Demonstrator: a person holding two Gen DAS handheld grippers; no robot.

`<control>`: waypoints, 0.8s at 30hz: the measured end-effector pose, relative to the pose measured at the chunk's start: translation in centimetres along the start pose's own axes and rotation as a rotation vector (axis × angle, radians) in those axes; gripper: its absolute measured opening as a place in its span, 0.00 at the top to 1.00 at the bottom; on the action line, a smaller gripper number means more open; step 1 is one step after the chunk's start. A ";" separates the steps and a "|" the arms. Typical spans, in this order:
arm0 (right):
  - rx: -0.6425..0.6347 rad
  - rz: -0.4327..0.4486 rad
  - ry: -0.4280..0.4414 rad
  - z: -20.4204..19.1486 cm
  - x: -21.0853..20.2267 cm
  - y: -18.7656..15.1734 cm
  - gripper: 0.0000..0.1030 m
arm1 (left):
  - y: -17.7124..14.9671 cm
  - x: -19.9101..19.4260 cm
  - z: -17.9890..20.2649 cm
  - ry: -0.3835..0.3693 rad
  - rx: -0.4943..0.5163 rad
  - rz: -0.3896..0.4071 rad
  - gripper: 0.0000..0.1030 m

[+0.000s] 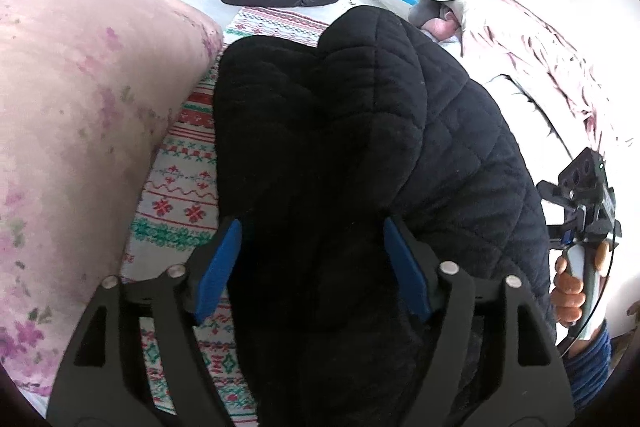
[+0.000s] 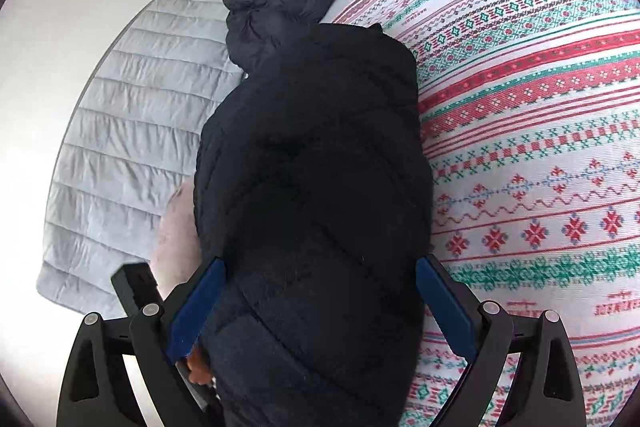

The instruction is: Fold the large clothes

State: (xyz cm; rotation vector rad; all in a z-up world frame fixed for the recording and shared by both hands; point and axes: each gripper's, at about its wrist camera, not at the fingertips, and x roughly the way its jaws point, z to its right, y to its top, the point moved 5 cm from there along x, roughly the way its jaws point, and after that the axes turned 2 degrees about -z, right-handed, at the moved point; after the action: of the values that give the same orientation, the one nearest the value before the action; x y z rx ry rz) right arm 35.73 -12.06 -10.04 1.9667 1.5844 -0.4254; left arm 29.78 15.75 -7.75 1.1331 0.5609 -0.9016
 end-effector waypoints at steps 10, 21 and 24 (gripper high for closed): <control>0.018 0.036 0.054 0.2 1.0 -0.2 0.00 | 0.1 0.2 -0.1 0.054 0.018 0.003 0.18; 0.041 0.048 0.097 1.5 0.8 -0.7 0.00 | -0.9 -0.3 -1.7 -0.050 -0.063 -0.027 0.16; 0.040 0.049 0.099 1.2 1.0 -0.7 0.00 | -1.9 -0.9 -2.3 -0.084 -0.083 -0.031 0.16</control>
State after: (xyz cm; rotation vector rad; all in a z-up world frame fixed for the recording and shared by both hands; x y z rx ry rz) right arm 35.44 -11.95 -11.73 2.0812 1.5959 -0.3472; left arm 27.81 17.88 -8.85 1.0094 0.5439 -0.9399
